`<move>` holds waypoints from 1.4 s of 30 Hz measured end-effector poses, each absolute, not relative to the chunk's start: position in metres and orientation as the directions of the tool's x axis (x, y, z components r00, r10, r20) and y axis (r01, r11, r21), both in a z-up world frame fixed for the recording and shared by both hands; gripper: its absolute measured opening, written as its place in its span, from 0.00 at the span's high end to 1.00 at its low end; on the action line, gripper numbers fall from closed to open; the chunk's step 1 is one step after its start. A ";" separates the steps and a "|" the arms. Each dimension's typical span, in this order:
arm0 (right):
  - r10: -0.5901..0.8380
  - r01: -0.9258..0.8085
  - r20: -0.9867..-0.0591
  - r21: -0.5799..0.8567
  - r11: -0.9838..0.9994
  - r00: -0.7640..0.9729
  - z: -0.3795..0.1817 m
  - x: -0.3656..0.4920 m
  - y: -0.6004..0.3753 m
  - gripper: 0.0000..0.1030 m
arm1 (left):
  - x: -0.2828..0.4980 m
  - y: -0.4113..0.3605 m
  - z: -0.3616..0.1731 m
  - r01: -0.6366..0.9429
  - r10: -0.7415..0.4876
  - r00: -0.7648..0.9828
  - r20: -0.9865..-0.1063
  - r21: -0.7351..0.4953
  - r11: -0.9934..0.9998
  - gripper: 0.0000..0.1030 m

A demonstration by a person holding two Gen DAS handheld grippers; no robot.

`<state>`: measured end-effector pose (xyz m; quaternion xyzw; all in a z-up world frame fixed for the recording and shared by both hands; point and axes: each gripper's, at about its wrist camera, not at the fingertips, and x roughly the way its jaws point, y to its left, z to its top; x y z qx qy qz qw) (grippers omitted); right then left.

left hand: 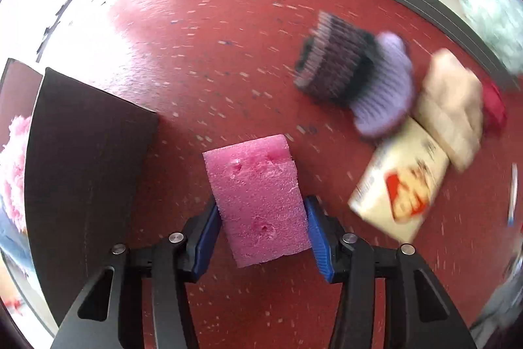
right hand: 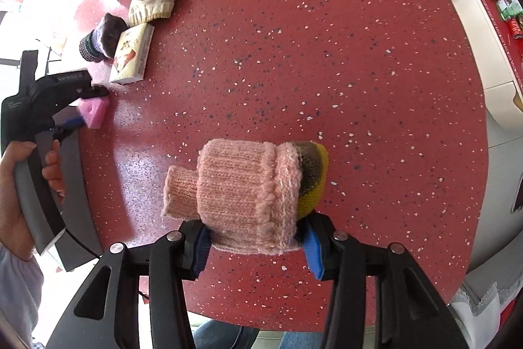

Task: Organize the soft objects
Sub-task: 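Grasp the pink sponge with the left tool while the right tool grasps the pink knit sock, then carry the pink sponge and pink knit sock over the box with both tools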

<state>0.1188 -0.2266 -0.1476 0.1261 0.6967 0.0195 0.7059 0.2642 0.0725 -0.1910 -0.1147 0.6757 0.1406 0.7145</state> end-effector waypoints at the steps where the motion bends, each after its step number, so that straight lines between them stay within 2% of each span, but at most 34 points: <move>1: 0.203 0.149 -0.979 0.205 0.967 0.033 -0.148 0.116 -0.225 0.50 | 0.258 0.065 -0.191 -0.336 0.042 0.053 -0.998 0.022 0.942 0.50; 9: 0.185 0.147 -0.982 0.186 0.971 0.021 -0.145 0.095 -0.214 0.50 | 0.173 0.027 -0.178 -0.074 -0.035 0.070 -0.997 -0.040 0.996 0.50; 15: 0.167 0.138 -0.986 0.164 0.977 -0.015 -0.150 0.068 -0.198 0.51 | 0.095 0.004 -0.170 0.075 -0.089 0.072 -0.993 -0.084 0.994 0.50; 19: 0.157 0.135 -0.987 0.153 0.979 -0.023 -0.151 0.052 -0.187 0.51 | 0.070 0.004 -0.161 0.139 -0.096 0.084 -0.992 -0.084 0.987 0.50; 22: 0.145 0.123 -0.989 0.141 0.982 -0.020 -0.148 0.044 -0.178 0.51 | 0.041 0.010 -0.142 0.174 -0.100 0.100 -0.990 -0.081 0.981 0.50; 28: 0.131 0.104 -0.991 0.129 0.986 -0.007 -0.144 0.040 -0.158 0.51 | 0.040 -0.005 -0.104 0.221 -0.105 0.116 -0.988 -0.078 0.972 0.50; 42: 0.084 0.056 -0.995 0.087 0.995 0.047 -0.112 0.039 -0.131 0.51 | 0.036 0.021 -0.075 0.191 -0.113 0.221 -0.969 -0.071 0.979 0.50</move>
